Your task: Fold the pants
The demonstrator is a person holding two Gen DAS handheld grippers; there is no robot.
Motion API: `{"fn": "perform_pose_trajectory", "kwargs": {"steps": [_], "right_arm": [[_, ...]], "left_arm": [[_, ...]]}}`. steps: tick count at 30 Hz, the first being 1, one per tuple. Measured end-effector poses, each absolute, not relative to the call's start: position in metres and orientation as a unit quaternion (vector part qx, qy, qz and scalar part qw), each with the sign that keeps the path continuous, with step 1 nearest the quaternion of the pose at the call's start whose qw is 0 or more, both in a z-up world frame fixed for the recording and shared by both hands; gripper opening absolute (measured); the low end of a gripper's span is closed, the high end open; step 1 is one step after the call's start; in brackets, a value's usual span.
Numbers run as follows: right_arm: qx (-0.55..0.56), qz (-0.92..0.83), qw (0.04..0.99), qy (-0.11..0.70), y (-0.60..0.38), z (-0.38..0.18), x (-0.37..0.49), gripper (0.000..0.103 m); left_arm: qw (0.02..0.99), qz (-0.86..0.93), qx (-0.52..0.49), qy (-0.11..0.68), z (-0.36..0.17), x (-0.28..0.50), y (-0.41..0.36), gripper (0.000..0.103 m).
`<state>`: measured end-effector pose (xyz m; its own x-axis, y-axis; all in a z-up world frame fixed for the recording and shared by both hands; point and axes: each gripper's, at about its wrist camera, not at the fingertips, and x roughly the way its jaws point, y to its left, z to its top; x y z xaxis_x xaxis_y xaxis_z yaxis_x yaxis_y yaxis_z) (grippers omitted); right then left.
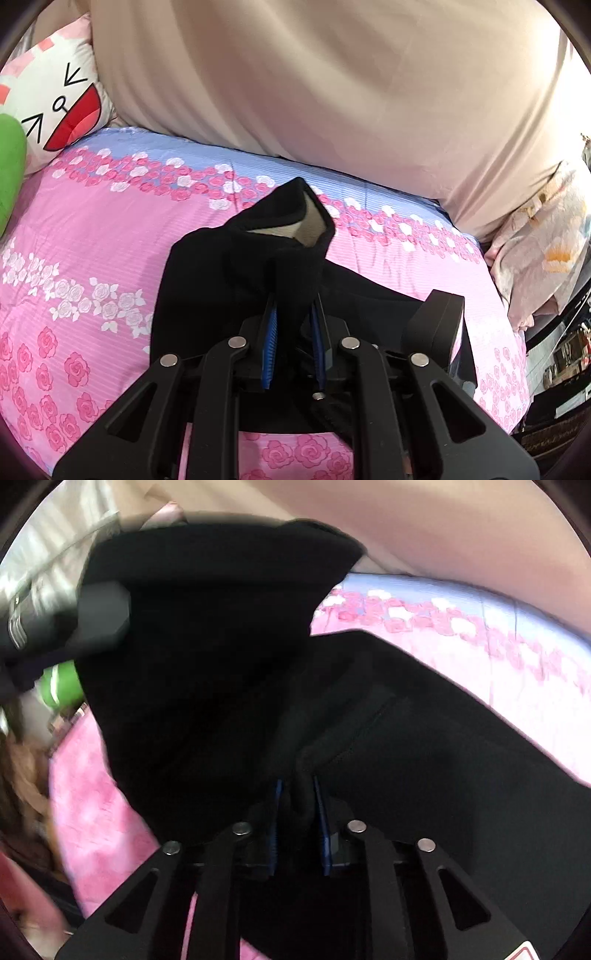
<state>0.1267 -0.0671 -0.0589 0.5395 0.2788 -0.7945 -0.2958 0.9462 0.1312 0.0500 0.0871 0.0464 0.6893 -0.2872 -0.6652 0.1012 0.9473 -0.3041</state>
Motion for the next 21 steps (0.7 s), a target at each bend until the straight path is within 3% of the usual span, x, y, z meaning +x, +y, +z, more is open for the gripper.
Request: {"fn": "perform_pose_trajectory", "kwargs": {"steps": [3,7,11,13,15,17,19,20,21], "right_arm": [[0.073,0.179,0.878,0.439,-0.102,-0.036,0.111,0.027],[0.104,0.101,0.913,0.383,-0.171,0.001,0.062,0.054],[0.119,0.038,0.923,0.364,-0.220,0.014,0.022,0.057],[0.131,0.016,0.922,0.365,-0.239,0.013,0.007,0.060],[0.144,-0.003,0.919,0.367,-0.255,0.008,-0.004,0.061],[0.166,-0.015,0.913,0.373,-0.272,0.002,-0.007,0.063],[0.190,-0.022,0.907,0.375,-0.285,-0.004,-0.013,0.063],[0.199,-0.023,0.905,0.376,-0.286,-0.006,-0.014,0.063],[0.204,-0.025,0.904,0.376,-0.288,-0.007,-0.018,0.063]], "left_arm": [[0.911,-0.110,-0.108,0.383,0.046,0.053,0.073,0.016],[0.905,-0.099,-0.097,0.401,0.028,0.073,0.059,0.016],[0.894,-0.073,-0.093,0.433,-0.003,0.091,0.056,0.016],[0.890,-0.068,-0.091,0.441,-0.014,0.092,0.054,0.026],[0.888,-0.073,-0.089,0.445,-0.023,0.092,0.051,0.050],[0.890,-0.079,-0.084,0.440,-0.026,0.093,0.047,0.057],[0.896,-0.077,-0.076,0.431,-0.026,0.093,0.041,0.052],[0.896,-0.076,-0.073,0.431,-0.026,0.095,0.039,0.023],[0.894,-0.075,-0.075,0.435,-0.024,0.096,0.039,0.016]]}}
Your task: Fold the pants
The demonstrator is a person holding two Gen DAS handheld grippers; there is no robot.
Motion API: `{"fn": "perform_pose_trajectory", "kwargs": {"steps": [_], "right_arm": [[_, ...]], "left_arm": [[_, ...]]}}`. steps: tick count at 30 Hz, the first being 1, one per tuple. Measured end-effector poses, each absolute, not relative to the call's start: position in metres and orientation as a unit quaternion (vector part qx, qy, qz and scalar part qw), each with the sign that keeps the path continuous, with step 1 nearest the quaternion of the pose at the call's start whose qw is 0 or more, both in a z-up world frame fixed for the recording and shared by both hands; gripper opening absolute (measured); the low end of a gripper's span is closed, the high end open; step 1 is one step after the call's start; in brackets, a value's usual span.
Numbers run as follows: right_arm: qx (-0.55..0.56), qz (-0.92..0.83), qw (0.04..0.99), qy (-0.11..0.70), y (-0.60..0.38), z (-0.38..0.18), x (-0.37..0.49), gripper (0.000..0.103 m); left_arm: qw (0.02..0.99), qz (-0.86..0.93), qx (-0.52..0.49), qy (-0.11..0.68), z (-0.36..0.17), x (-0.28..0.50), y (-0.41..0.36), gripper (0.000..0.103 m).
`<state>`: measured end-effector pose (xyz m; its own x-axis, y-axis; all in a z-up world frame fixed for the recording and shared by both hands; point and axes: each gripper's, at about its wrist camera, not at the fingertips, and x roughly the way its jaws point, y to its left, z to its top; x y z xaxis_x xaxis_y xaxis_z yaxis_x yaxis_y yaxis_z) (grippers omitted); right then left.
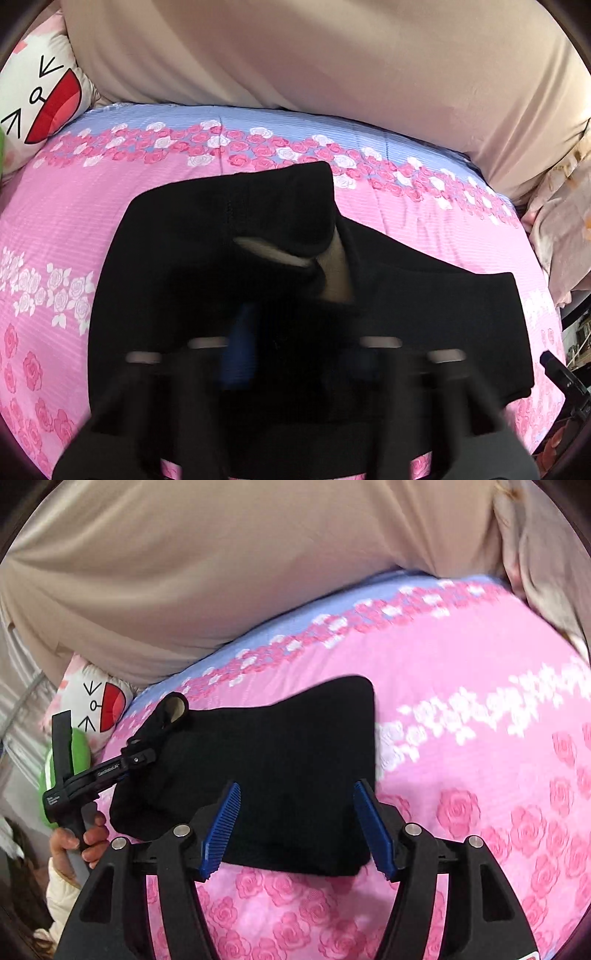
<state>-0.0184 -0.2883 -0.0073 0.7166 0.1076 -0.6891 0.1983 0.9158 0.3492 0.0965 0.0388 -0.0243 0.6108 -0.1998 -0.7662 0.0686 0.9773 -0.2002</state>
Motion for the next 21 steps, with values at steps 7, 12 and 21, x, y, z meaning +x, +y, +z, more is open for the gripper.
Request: {"fn": "perform_pose_trajectory", "kwargs": {"steps": [7,12,21], "right_arm": [[0.208,-0.051,0.913,0.346,-0.305,0.000,-0.039,0.064],[0.216,-0.068,0.917,0.328,-0.320,0.005,-0.051,0.069],[0.199,-0.048,0.918,0.339,-0.307,0.010,-0.057,0.069]], "left_arm": [[0.936,-0.109,-0.040,0.333,0.076,0.055,0.003,0.011],[0.921,-0.201,-0.006,0.333,0.086,0.025,-0.074,0.024],[0.873,-0.222,-0.041,0.432,0.021,0.005,-0.054,0.086]]}}
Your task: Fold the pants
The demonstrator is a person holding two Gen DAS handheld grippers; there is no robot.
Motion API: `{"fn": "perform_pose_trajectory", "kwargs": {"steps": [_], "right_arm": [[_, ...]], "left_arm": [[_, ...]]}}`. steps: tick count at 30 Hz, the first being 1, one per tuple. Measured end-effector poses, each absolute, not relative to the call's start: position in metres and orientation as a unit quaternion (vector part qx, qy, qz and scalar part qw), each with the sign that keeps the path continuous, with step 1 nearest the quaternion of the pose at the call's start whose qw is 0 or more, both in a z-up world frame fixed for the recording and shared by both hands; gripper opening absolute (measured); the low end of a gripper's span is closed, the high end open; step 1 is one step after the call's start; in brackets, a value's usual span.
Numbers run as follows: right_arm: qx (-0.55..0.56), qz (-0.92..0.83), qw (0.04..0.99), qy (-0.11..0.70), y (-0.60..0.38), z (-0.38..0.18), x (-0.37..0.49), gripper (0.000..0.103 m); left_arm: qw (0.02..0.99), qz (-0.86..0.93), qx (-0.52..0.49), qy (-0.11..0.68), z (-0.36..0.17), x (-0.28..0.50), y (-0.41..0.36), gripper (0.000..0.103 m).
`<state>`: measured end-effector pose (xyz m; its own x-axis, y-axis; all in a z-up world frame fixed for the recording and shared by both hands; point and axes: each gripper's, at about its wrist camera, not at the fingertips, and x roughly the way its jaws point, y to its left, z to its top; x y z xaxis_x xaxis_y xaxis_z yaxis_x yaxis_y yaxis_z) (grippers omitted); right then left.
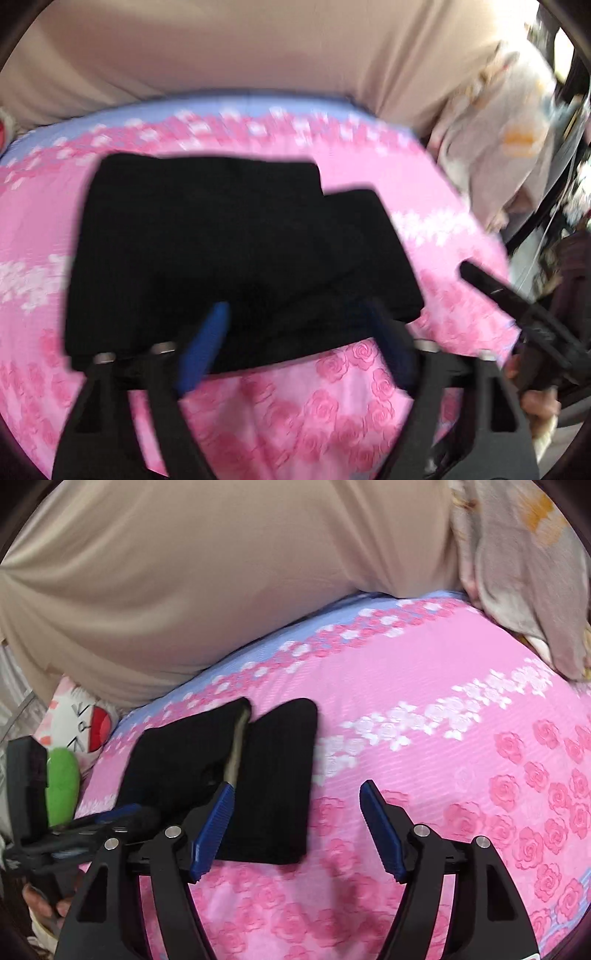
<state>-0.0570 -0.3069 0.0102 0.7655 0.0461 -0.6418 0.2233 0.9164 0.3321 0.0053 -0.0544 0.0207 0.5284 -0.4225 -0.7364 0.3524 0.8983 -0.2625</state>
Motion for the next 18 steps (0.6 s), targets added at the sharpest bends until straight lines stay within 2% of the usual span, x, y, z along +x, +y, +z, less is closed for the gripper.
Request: {"fn": "perform_pose_trajectory", "kwargs": {"steps": [5,8,9,10,11,13,14,18], "right_arm": [[0.211,0.060,0.906,0.361,-0.267,0.004,-0.022,0.069],[0.205,0.066,0.894,0.394,-0.251,-0.012,0.013,0.067],[0.206,0.062,0.889,0.404,-0.249,-0.017,0.024,0.063],[0.206,0.061,0.886,0.410,-0.247,-0.020,0.031,0.041],[0.200,0.060,0.882,0.422,-0.244,-0.023,0.038,0.024],[0.184,0.056,0.883,0.429,-0.237,-0.019,0.050,0.020],[0.182,0.062,0.883,0.428,-0.234,-0.014,0.052,0.009],[0.183,0.102,0.885,0.415,-0.223,0.020,0.064,0.009]], "left_arm": [[0.927,-0.102,-0.012,0.361,0.055,-0.010,0.007,0.090],[0.931,-0.058,-0.016,0.360,0.052,-0.006,0.033,0.090],[0.928,-0.055,-0.028,0.367,0.048,-0.005,0.044,0.090],[0.926,-0.057,-0.035,0.372,0.045,-0.004,0.050,0.090],[0.925,-0.059,-0.040,0.374,0.043,-0.004,0.052,0.090],[0.923,-0.077,-0.039,0.375,0.040,-0.007,0.051,0.090],[0.921,-0.099,-0.030,0.375,0.040,-0.007,0.046,0.093],[0.914,-0.173,0.003,0.368,0.036,-0.006,0.013,0.096]]}}
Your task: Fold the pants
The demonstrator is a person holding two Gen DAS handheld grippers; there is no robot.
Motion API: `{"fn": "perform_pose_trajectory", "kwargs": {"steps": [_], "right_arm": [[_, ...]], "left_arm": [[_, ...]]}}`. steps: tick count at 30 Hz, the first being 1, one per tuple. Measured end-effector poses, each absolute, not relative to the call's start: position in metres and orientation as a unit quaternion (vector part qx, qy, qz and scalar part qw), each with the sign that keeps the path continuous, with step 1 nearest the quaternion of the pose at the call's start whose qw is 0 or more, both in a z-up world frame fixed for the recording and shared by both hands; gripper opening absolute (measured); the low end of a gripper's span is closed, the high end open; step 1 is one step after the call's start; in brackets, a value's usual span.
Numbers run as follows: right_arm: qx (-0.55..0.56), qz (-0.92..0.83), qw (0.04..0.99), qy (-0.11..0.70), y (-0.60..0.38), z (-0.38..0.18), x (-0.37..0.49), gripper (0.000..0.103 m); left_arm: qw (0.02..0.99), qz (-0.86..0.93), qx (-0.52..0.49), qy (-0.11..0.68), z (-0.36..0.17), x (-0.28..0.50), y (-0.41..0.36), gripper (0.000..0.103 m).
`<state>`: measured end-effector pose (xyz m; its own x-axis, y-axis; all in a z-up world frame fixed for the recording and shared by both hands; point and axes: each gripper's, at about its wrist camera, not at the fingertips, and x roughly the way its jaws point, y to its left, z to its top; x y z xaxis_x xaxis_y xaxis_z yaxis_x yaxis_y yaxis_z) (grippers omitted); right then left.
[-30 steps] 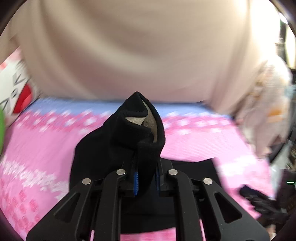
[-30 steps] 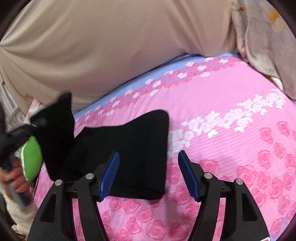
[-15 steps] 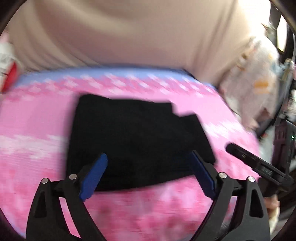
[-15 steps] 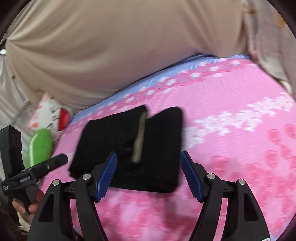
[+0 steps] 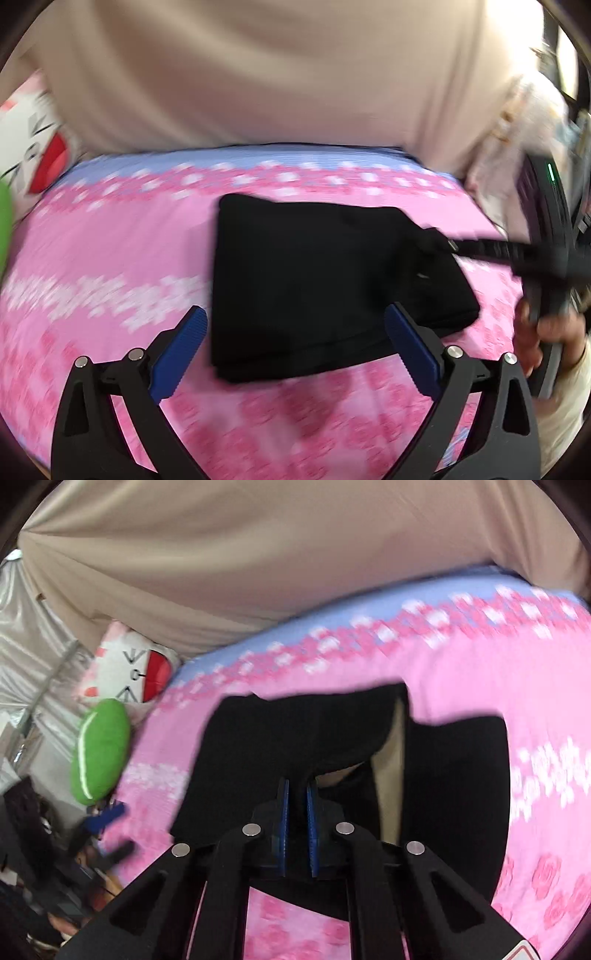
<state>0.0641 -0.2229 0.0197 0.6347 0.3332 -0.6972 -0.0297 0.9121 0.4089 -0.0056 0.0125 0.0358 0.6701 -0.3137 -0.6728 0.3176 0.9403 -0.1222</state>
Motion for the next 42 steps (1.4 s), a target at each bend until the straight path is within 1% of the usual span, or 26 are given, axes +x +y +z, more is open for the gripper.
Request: {"fn": "perform_pose_trajectory", "kwargs": {"steps": [5,7,8,9,11,12,13,14,15,16,20,21,22,24,25,26,27,28,31,32,33,34,39,40,41,42], "right_arm": [[0.189,0.161,0.873,0.419,-0.202,0.040,0.082,0.006],[0.194,0.184,0.868,0.418,-0.195,0.047,0.087,0.006],[0.194,0.196,0.866,0.417,-0.192,0.051,0.089,0.006],[0.190,0.199,0.866,0.417,-0.190,0.054,0.091,0.006],[0.179,0.193,0.869,0.418,-0.190,0.056,0.093,0.012],[0.173,0.180,0.873,0.419,-0.194,0.055,0.092,0.012],[0.166,0.165,0.878,0.418,-0.202,0.052,0.086,0.016],[0.160,0.158,0.879,0.419,-0.208,0.048,0.081,0.029],[0.152,0.150,0.881,0.422,-0.214,0.043,0.075,0.034],[0.131,0.123,0.886,0.428,-0.220,0.034,0.070,0.036],[0.103,0.097,0.867,0.477,-0.226,-0.007,0.088,0.036],[0.101,0.100,0.864,0.483,-0.226,-0.014,0.094,0.039],[0.097,0.100,0.861,0.490,-0.224,-0.022,0.103,0.047],[0.093,0.103,0.862,0.487,-0.220,-0.032,0.115,0.051],[0.093,0.104,0.864,0.484,-0.220,-0.033,0.118,0.048],[0.092,0.101,0.866,0.482,-0.219,-0.034,0.120,0.024],[0.088,0.100,0.864,0.485,-0.220,-0.033,0.122,0.019],[0.091,0.102,0.866,0.481,-0.220,-0.031,0.122,0.008],[0.076,0.106,0.882,0.453,-0.220,-0.012,0.116,0.008],[0.067,0.103,0.886,0.447,-0.219,-0.009,0.117,0.016],[0.056,0.102,0.884,0.452,-0.219,-0.011,0.118,0.018],[0.052,0.101,0.880,0.461,-0.220,-0.016,0.121,0.028],[0.059,0.114,0.876,0.466,-0.216,-0.033,0.129,0.043],[0.063,0.120,0.875,0.465,-0.213,-0.034,0.130,0.037],[0.065,0.120,0.874,0.466,-0.212,-0.035,0.132,0.014],[0.069,0.120,0.874,0.467,-0.212,-0.035,0.133,0.010]], "left_arm": [[0.907,-0.206,0.040,0.365,0.021,0.025,-0.037,0.097],[0.909,-0.196,0.052,0.364,0.013,0.041,-0.052,0.094],[0.909,-0.196,0.056,0.365,0.007,0.052,-0.058,0.069],[0.904,-0.198,0.056,0.374,0.003,0.059,-0.061,0.032],[0.883,-0.218,0.007,0.415,-0.008,0.084,-0.053,0.005],[0.878,-0.224,-0.014,0.423,-0.007,0.091,-0.046,0.005],[0.877,-0.225,-0.026,0.425,-0.004,0.095,-0.039,0.005],[0.883,-0.224,-0.033,0.412,0.007,0.095,-0.029,0.005],[0.889,-0.222,-0.036,0.399,0.018,0.093,-0.021,0.005],[0.892,-0.223,-0.039,0.390,0.026,0.091,-0.016,0.005],[0.893,-0.241,-0.066,0.374,0.055,0.091,-0.002,0.005],[0.894,-0.240,-0.067,0.372,0.061,0.091,0.000,0.005],[0.895,-0.239,-0.068,0.371,0.062,0.090,0.000,0.005],[0.893,-0.244,-0.073,0.371,0.067,0.089,0.000,0.005],[0.892,-0.243,-0.072,0.373,0.068,0.088,-0.001,0.005],[0.894,-0.240,-0.068,0.374,0.070,0.087,-0.002,0.005],[0.895,-0.237,-0.064,0.372,0.071,0.088,-0.003,0.005],[0.898,-0.232,-0.059,0.369,0.073,0.087,-0.003,0.005],[0.906,-0.218,-0.055,0.359,0.081,0.085,-0.002,0.005],[0.905,-0.219,-0.061,0.360,0.082,0.087,-0.001,0.005],[0.904,-0.218,-0.066,0.361,0.082,0.088,0.001,0.005],[0.904,-0.217,-0.068,0.362,0.082,0.089,0.002,0.005],[0.901,-0.211,-0.068,0.372,0.079,0.093,0.001,0.005],[0.902,-0.210,-0.065,0.372,0.079,0.093,0.000,0.005],[0.902,-0.210,-0.062,0.372,0.080,0.093,-0.001,0.005],[0.904,-0.206,-0.057,0.371,0.080,0.092,-0.003,0.005]]}}
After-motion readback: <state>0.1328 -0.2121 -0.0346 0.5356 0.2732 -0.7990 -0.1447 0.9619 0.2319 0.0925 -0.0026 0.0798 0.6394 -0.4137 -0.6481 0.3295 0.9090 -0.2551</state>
